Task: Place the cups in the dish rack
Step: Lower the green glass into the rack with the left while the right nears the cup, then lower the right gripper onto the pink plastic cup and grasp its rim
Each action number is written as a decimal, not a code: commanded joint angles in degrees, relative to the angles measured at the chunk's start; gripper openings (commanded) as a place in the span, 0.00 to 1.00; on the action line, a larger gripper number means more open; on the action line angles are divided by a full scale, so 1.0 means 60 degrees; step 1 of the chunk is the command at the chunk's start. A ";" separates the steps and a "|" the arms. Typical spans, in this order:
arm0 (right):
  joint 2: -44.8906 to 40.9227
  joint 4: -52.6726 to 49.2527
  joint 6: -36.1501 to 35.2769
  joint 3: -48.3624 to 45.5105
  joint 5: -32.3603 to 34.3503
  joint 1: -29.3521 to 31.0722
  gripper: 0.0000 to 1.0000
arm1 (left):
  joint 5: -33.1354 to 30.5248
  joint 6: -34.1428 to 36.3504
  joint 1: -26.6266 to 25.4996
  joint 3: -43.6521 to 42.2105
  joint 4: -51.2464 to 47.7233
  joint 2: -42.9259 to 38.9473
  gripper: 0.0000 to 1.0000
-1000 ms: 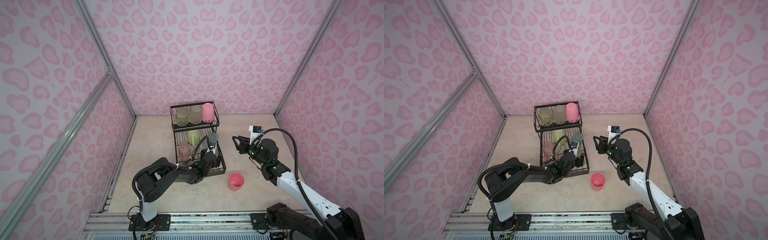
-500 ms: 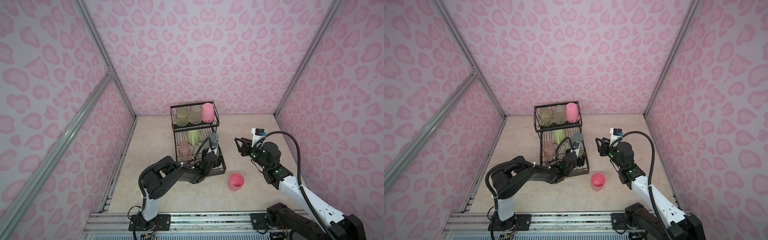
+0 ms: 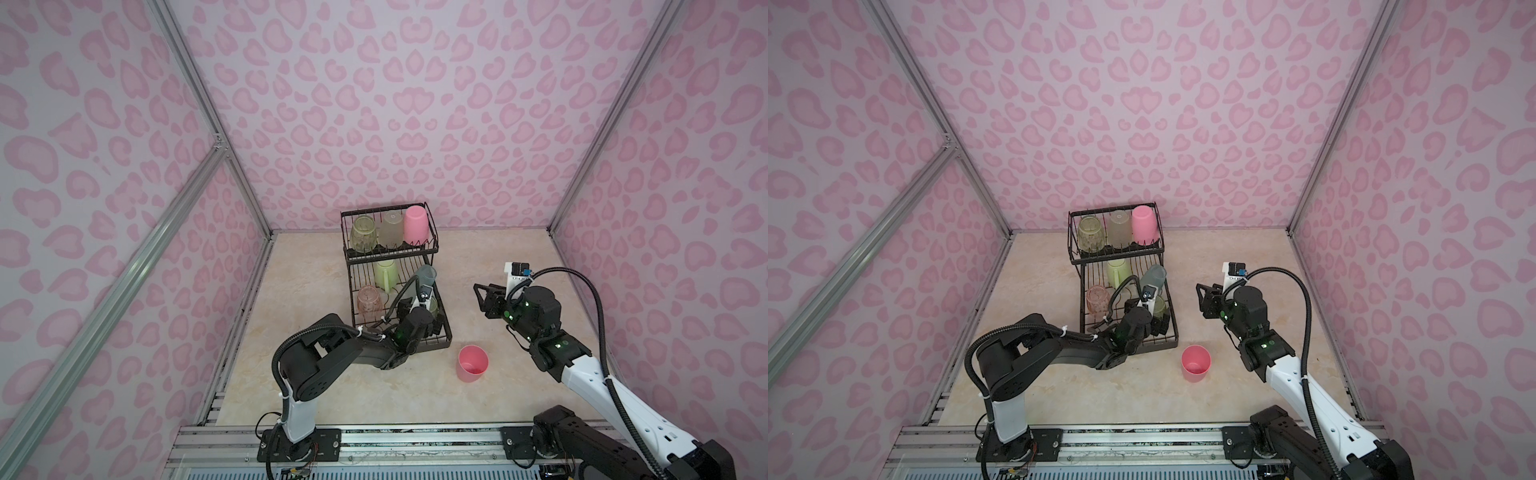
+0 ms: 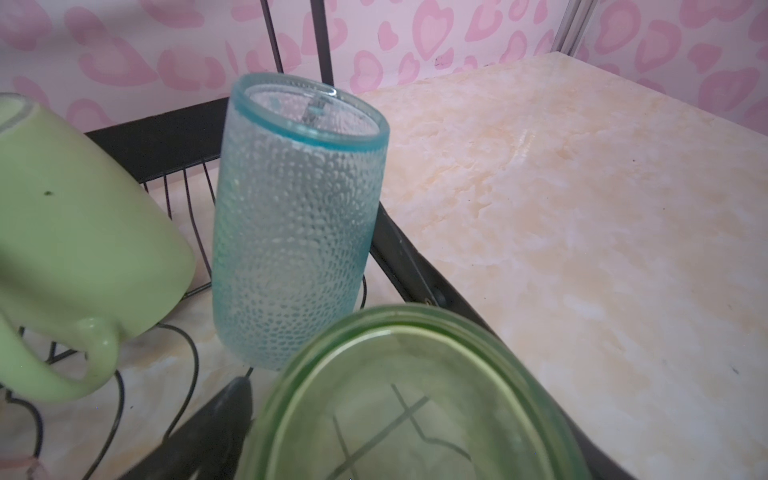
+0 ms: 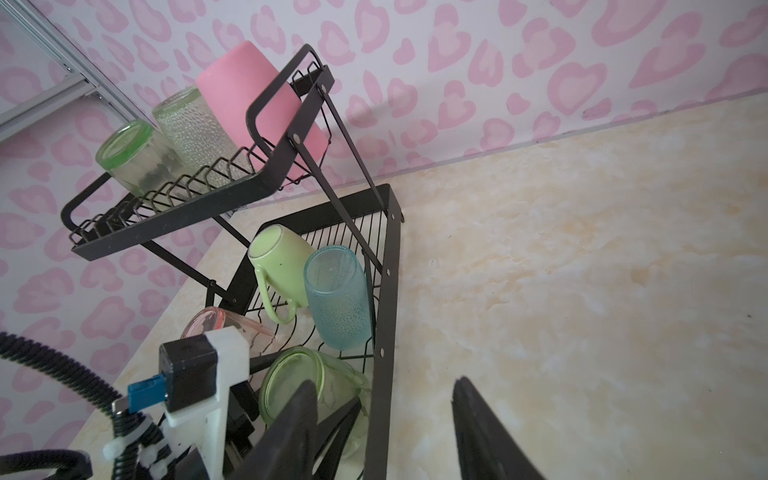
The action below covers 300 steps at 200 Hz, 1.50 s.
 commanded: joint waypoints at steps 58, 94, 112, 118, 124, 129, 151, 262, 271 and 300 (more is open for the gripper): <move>0.0372 -0.0856 -0.0099 0.0470 0.0414 0.0122 0.60 | -0.0385 0.0104 -0.0045 -0.0627 0.0319 -0.0996 0.98; 0.0557 -0.1749 -0.0407 0.0877 0.1222 0.0659 0.70 | -0.0588 0.0097 -0.0057 -0.1136 0.0393 -0.1695 0.98; 0.0590 -0.2297 -0.0571 0.1132 0.1571 0.1009 0.73 | -0.0732 0.0081 -0.0056 -0.1467 0.0462 -0.2100 0.98; 0.0593 -0.2460 -0.0644 0.1210 0.1730 0.1147 0.73 | -0.0778 0.0089 -0.0055 -0.1561 0.0452 -0.2234 0.98; 0.0588 -0.2622 -0.0704 0.1269 0.1897 0.1284 0.73 | -0.0818 0.0083 -0.0059 -0.1660 0.0465 -0.2357 0.98; 0.0588 -0.2767 -0.0753 0.1306 0.2029 0.1394 0.73 | -0.0873 0.0096 -0.0064 -0.1739 0.0487 -0.2463 0.98; 0.0602 -0.3340 -0.0910 0.1497 0.2407 0.1817 0.70 | -0.1044 0.0068 -0.0063 -0.2029 0.0510 -0.2833 0.98; 0.0995 -0.5639 -0.0734 0.1934 0.2950 0.3709 0.63 | -0.0862 -0.0197 -0.0060 -0.2353 0.0173 -0.3798 0.98; 0.0971 -0.5879 -0.0705 0.1998 0.2875 0.3782 0.63 | -0.0849 -0.0212 -0.0057 -0.2316 0.0069 -0.3922 0.98; 0.1027 -0.6849 -0.0604 0.2378 0.2855 0.4241 0.60 | -0.0774 -0.0286 -0.0064 -0.2274 -0.0229 -0.4317 0.98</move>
